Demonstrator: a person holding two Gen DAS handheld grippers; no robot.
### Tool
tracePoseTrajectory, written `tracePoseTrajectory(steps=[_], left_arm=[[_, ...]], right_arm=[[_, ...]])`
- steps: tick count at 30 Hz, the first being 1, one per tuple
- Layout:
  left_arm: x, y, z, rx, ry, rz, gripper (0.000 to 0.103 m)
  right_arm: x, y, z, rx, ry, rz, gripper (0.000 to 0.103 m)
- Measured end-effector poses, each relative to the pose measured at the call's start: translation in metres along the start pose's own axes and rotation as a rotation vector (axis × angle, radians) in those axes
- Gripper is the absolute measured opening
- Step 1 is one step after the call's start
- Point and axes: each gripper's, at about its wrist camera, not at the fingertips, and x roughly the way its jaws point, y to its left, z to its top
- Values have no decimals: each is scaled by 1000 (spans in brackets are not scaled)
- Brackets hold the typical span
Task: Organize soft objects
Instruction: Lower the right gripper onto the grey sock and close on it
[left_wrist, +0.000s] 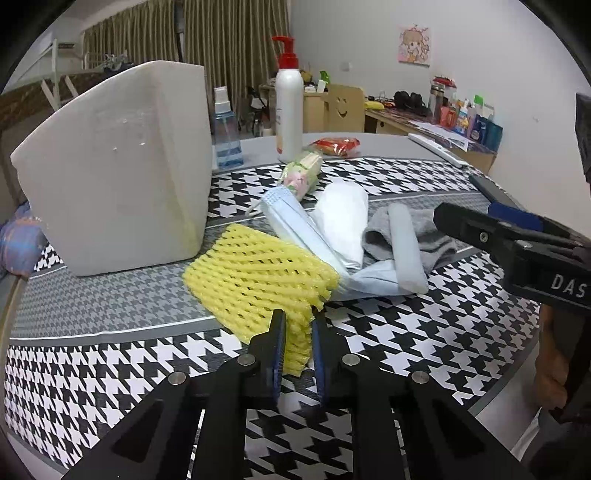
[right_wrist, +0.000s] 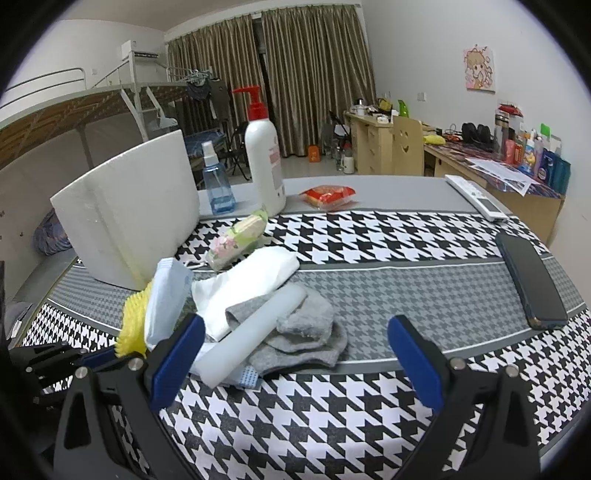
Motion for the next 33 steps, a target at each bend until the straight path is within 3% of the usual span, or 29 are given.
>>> tracePoseTrajectory(steps=[5,13,15,21,24,33], left_arm=[[-10,10,4,-9,-35,-10,13],[-20,22,12,-11,-83,-25,13],[-20,24,14,-12,-85,-25,13],[-18,29,16,-18,-91,-29,13],[-17,29,15,-17,-91,-34,13],[-16,30,16,-12,-93,-52,13]], right_arm=[[9,0,2,2,25,-21,95],[22,-4,4,26,76,-32,74],[25,-5,3,37,91,-27,68],[31,-8,1,51,119,-36,62],[32,-6,1,45,123,-33,53],[44,-6,0,52,163,-44,53]])
